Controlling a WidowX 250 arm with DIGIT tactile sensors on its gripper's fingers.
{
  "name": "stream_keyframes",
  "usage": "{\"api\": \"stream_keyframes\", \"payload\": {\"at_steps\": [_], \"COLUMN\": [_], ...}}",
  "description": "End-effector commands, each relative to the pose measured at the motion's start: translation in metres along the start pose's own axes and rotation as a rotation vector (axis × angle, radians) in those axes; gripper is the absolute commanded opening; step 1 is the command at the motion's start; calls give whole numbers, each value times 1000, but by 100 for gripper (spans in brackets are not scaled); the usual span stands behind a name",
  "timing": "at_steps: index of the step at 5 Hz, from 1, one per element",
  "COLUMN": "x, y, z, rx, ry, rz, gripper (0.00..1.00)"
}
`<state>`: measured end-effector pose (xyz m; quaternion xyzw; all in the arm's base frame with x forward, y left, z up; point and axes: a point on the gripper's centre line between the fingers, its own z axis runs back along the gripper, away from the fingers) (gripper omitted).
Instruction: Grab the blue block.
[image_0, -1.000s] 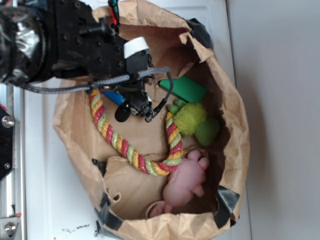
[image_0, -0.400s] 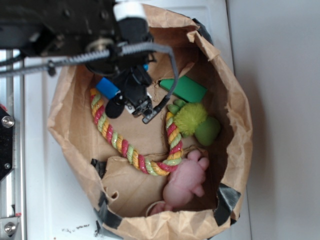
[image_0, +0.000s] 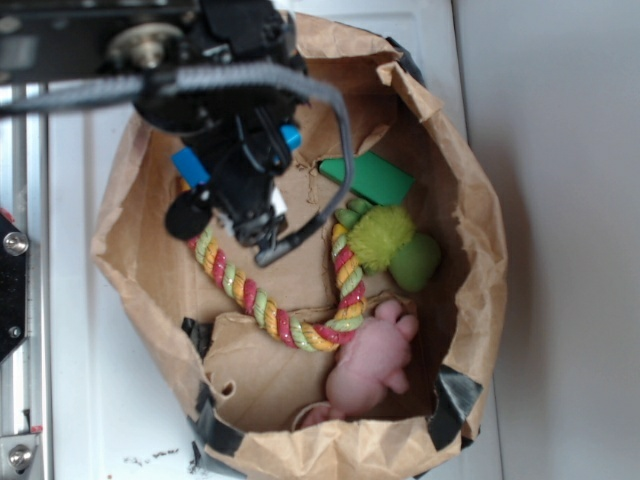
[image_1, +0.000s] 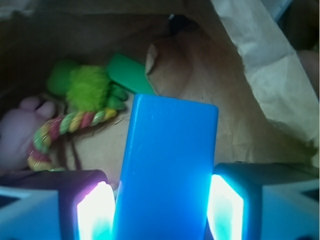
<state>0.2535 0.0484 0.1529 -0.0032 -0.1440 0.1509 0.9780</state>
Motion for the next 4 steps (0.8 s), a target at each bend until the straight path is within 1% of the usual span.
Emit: {"api": "stream_keyframes", "payload": {"at_steps": [1, 2, 3, 4], "x": [20, 22, 22, 22], "y": [-26, -35, -41, -42], "z": [43, 46, 45, 45], "rx": [-23, -42, -49, -64], "ry": [-21, -4, -2, -18], "rz": [-169, -227, -252, -237], "gripper": [0, 0, 0, 0]}}
